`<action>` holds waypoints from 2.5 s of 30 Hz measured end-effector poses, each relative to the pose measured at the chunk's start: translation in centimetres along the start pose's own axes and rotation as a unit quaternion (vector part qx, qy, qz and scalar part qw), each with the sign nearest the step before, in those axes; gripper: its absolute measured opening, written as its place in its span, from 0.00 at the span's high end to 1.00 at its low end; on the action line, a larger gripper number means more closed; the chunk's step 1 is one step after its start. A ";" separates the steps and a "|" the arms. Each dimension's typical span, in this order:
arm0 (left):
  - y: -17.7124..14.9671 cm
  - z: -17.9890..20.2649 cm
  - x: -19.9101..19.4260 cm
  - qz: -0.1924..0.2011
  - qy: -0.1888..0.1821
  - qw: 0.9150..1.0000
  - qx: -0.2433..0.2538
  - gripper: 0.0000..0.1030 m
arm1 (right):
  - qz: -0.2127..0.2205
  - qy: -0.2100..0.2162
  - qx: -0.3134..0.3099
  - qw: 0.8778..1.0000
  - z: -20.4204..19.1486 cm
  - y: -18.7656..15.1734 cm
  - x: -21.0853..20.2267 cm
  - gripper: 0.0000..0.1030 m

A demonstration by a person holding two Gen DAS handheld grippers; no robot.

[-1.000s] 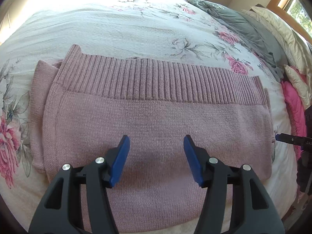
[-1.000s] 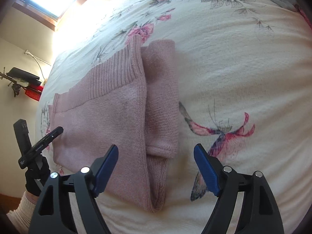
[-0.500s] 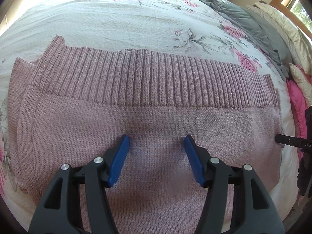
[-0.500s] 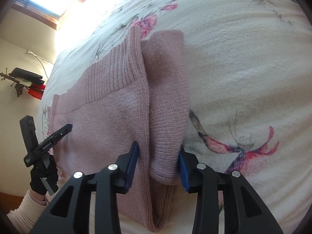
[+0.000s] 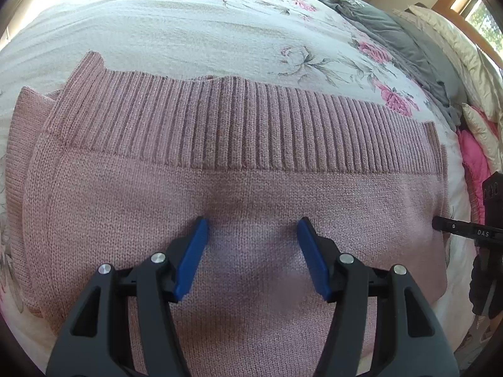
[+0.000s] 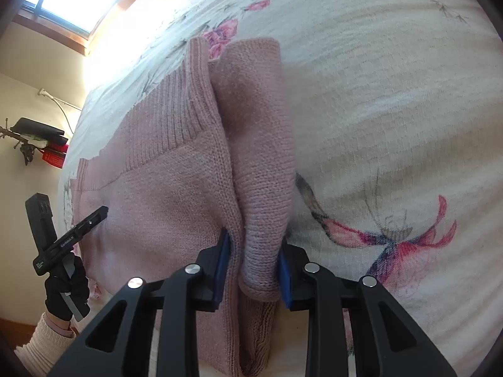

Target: Fold small clothes

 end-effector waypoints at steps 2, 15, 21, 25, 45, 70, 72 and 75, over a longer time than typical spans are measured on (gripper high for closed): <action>0.0 0.0 0.1 0.000 0.000 1.000 -0.001 0.42 | 0.001 -0.001 0.002 1.000 -0.1 -0.1 0.2 0.73; 1.0 -1.0 -4.5 0.011 -0.050 0.997 -0.050 0.43 | 0.039 0.037 -0.059 0.997 -10.9 2.0 -3.6 0.85; 1.5 -1.4 -5.7 0.019 -0.091 0.993 -0.074 0.43 | 0.012 0.049 -0.151 0.987 -18.7 0.4 -1.1 0.85; 1.6 -1.6 -5.7 0.019 -0.109 0.990 -0.088 0.43 | -0.029 0.041 -0.195 0.980 -21.5 -2.2 2.4 0.87; 2.3 0.8 -4.6 -0.001 -0.158 0.982 -0.104 0.43 | 0.029 0.008 -0.245 0.969 -18.4 -4.4 -4.4 0.21; 2.0 9.7 1.4 -0.089 -0.250 0.947 -0.180 0.37 | 0.025 0.129 -0.174 0.976 -16.9 -6.7 -5.6 0.82; 2.4 10.4 2.4 -0.097 -0.253 0.945 -0.182 0.40 | 0.026 0.131 -0.174 0.976 -17.1 -6.8 -5.7 0.82; 3.2 10.9 2.7 -0.095 -0.257 0.945 -0.177 0.70 | 0.029 0.136 -0.175 0.975 -17.6 -7.2 -6.0 0.82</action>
Point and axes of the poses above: each gripper's, at about its wrist camera, not at the fingertips, and x roughly the way its jaws point, z to its right, y to its top, the point moved 8 cm from there along x, roughly the way its jaws point, and after that the axes turned 13 degrees about z, right-handed, at the moved point
